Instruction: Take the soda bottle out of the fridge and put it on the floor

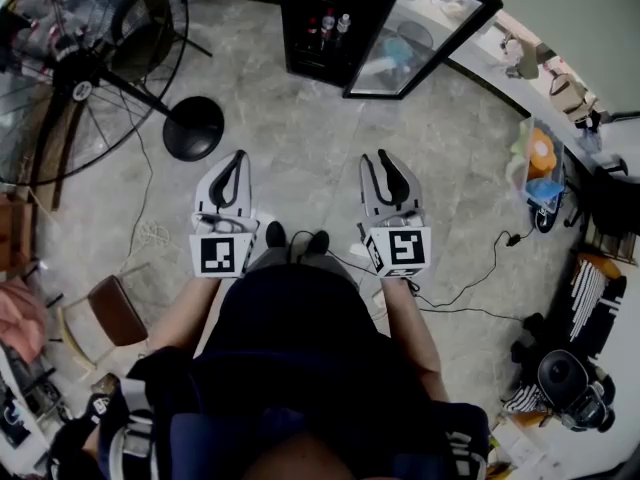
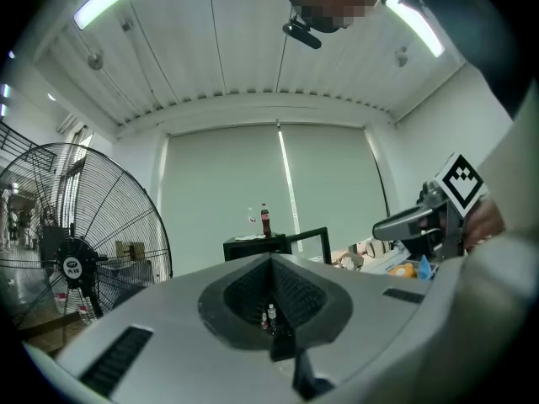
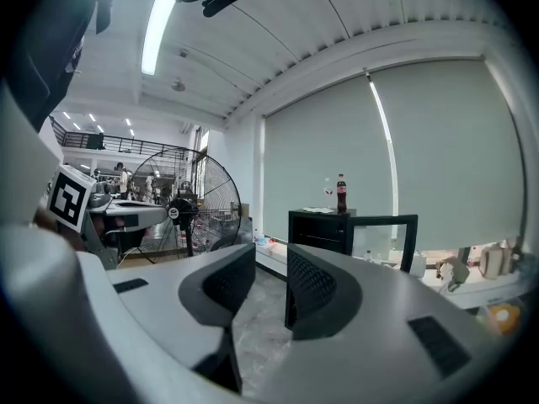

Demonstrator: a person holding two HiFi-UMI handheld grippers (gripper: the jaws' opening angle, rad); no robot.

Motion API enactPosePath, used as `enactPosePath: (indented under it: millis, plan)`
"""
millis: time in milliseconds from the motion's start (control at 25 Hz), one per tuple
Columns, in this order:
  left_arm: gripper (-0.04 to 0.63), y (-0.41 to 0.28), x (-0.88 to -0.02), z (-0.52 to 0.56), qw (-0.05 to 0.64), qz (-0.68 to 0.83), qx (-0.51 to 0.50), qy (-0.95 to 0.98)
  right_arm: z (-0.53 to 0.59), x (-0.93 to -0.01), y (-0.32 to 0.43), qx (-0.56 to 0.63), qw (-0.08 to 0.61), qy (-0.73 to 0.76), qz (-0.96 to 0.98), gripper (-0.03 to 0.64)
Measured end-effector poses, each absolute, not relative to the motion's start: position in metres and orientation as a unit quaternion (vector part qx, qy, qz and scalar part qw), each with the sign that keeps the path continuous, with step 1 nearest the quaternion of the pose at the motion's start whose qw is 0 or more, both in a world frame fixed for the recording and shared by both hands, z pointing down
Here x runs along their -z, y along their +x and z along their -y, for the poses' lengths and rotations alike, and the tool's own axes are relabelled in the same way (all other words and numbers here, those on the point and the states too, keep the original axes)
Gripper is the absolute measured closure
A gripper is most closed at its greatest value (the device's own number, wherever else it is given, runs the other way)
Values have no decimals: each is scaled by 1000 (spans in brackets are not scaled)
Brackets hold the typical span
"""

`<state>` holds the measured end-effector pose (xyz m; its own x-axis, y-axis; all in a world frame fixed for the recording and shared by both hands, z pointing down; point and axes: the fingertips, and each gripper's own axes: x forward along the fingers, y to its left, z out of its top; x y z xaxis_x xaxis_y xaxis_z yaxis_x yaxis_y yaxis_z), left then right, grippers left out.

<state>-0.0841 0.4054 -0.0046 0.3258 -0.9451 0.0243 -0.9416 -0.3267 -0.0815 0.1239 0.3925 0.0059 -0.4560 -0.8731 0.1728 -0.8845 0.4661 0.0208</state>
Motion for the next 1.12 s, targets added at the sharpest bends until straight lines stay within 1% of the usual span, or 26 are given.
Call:
enactPosePath:
  millis: [40,80,200,360,680,960,1120]
  plan:
    - [572,-85,4,-406,24,-580,33,-814,-392,-6,122,-39,78,513,854,469]
    - [572,-86,3,-406,20,-580,32,-813,-391,-6,121,-41,75,509,856,458]
    - [572,-86,3,-404,19,-580,32,-814,-389,-6,115,-41,69,497,864,387]
    - [572,-92,3,-403,27,-577,34,-816,-385,-5,106,-36,68,490,868,342]
    - [572,-118,4,-393,38,-554,29,-831,-370,-4,74,-18,53,494,868,336]
    - [572,-147,0,-377,43,-535,28,-844,-352,-26,42,-11,66,513,856,336]
    - [572,-151,-6,-362,37,-534,25,-844,-334,-38,34,-5,73,513,855,336]
